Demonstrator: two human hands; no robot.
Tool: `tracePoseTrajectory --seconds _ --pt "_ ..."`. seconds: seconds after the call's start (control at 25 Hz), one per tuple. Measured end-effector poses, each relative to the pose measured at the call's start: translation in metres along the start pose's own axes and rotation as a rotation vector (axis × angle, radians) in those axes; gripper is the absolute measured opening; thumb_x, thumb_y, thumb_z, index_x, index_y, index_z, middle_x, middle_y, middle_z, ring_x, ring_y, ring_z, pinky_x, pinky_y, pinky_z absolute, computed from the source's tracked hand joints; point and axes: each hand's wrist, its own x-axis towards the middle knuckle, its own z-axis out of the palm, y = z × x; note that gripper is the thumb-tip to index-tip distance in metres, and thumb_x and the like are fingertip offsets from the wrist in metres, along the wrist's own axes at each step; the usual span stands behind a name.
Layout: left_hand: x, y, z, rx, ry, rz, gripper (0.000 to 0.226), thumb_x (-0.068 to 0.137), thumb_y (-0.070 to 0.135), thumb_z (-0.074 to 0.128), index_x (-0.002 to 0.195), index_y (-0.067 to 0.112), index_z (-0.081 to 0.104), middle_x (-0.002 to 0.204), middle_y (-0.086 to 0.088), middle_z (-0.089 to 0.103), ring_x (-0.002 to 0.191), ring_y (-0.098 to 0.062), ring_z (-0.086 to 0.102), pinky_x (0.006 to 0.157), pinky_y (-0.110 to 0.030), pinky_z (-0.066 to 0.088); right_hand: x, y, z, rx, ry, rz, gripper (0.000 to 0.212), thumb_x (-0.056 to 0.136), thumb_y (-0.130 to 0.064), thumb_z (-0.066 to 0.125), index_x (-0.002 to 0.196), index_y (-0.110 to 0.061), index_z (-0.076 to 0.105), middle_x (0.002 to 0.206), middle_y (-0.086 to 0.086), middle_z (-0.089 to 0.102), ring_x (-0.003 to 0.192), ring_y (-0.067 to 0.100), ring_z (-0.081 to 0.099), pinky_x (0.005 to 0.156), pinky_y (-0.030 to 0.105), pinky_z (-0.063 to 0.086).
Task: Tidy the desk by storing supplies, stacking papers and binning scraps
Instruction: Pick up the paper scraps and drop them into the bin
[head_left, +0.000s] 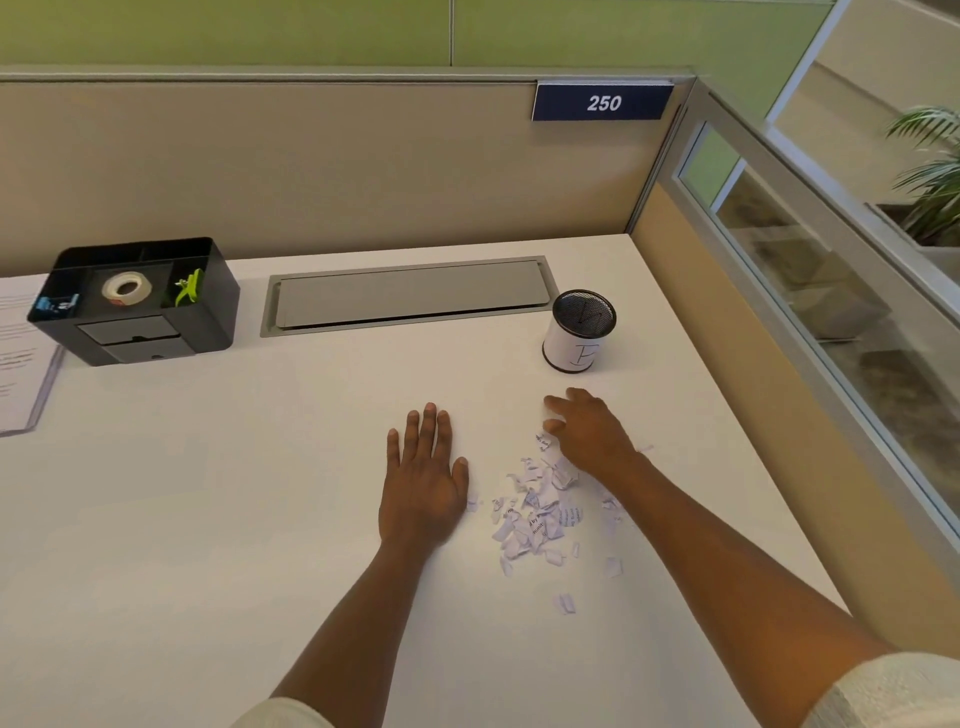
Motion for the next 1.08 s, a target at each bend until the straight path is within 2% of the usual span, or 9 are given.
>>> tracePoseTrajectory --seconds 0.16,0.32,0.44,0.52,0.64,0.76,0.88,0.96,1.08 --pt "-0.001 -0.001 -0.001 -0.003 -0.005 -0.003 0.065 0.103 0.04 0.022 0.16 0.015 0.002 0.168 -0.004 -0.006 0.155 -0.023 -0.006 0.126 -0.046 -0.001 -0.019 -0.019 0.017 -0.091 0.038 -0.046 0.04 0.097 -0.014 0.052 0.137 -0.016 0.05 0.139 0.012 0.046 0.123 0.029 0.048 0.093 0.037 0.049" --pt "-0.001 0.0 -0.001 -0.005 -0.006 -0.002 0.065 0.103 0.041 0.019 0.16 0.016 -0.001 0.168 -0.003 -0.008 0.155 -0.022 -0.009 0.126 -0.045 -0.002 -0.032 -0.033 0.023 -0.325 0.113 -0.088 0.035 0.09 0.002 0.052 0.122 -0.012 0.057 0.117 0.009 0.056 0.105 0.025 0.056 0.07 0.028 0.042" --pt "-0.001 0.0 -0.001 -0.011 -0.006 -0.001 0.066 0.103 0.041 0.02 0.16 0.015 0.0 0.168 -0.003 -0.008 0.155 -0.022 -0.009 0.126 -0.045 -0.003 -0.036 -0.036 0.02 -0.321 0.126 -0.133 0.026 0.085 0.008 0.049 0.101 -0.008 0.06 0.101 0.009 0.056 0.089 0.022 0.056 0.065 0.027 0.039" --pt "-0.001 0.0 -0.002 -0.015 -0.005 0.0 0.066 0.103 0.041 0.021 0.16 0.015 0.0 0.168 -0.003 -0.008 0.155 -0.022 -0.009 0.126 -0.045 -0.003 -0.036 -0.034 0.019 -0.279 0.134 -0.161 0.023 0.083 0.008 0.048 0.096 -0.008 0.059 0.093 0.008 0.053 0.083 0.022 0.054 0.065 0.03 0.043" --pt "-0.001 0.0 -0.001 -0.024 0.0 0.0 0.065 0.103 0.04 0.021 0.16 0.015 0.001 0.168 -0.004 -0.007 0.155 -0.022 -0.008 0.126 -0.046 -0.001 -0.03 -0.025 0.015 -0.152 0.127 -0.169 0.022 0.081 0.005 0.049 0.095 -0.007 0.062 0.093 0.008 0.057 0.082 0.022 0.056 0.067 0.028 0.043" --pt "0.0 -0.001 -0.001 -0.029 0.0 0.004 0.065 0.103 0.039 0.023 0.16 0.014 0.003 0.168 -0.004 -0.005 0.155 -0.023 -0.006 0.126 -0.046 -0.001 -0.024 -0.022 0.003 0.155 0.15 -0.105 0.023 0.077 0.007 0.053 0.081 -0.008 0.069 0.084 0.005 0.067 0.075 0.022 0.062 0.063 0.027 0.042" --pt "0.0 -0.001 -0.001 -0.03 -0.002 0.006 0.065 0.103 0.039 0.022 0.16 0.014 0.003 0.168 -0.004 -0.005 0.155 -0.023 -0.007 0.126 -0.046 -0.002 -0.024 -0.022 -0.015 0.471 0.304 -0.081 0.029 0.076 0.011 0.053 0.071 -0.01 0.072 0.071 -0.001 0.07 0.062 0.003 0.062 0.057 0.018 0.047" --pt "0.0 0.0 -0.001 -0.03 -0.001 0.007 0.065 0.103 0.039 0.022 0.16 0.014 0.003 0.168 -0.004 -0.006 0.155 -0.023 -0.007 0.126 -0.045 -0.003 -0.016 -0.023 -0.036 0.58 0.387 -0.068 0.029 0.079 0.011 0.053 0.074 -0.009 0.073 0.069 -0.002 0.07 0.054 -0.007 0.059 0.051 0.007 0.043" --pt "-0.001 -0.001 -0.001 -0.029 -0.008 0.004 0.065 0.103 0.039 0.022 0.16 0.014 0.003 0.168 -0.004 -0.006 0.155 -0.023 -0.007 0.126 -0.046 -0.002 0.011 -0.025 -0.076 0.651 0.505 -0.011 0.024 0.084 0.007 0.056 0.084 -0.009 0.075 0.074 -0.003 0.071 0.051 -0.007 0.059 0.05 0.008 0.047"
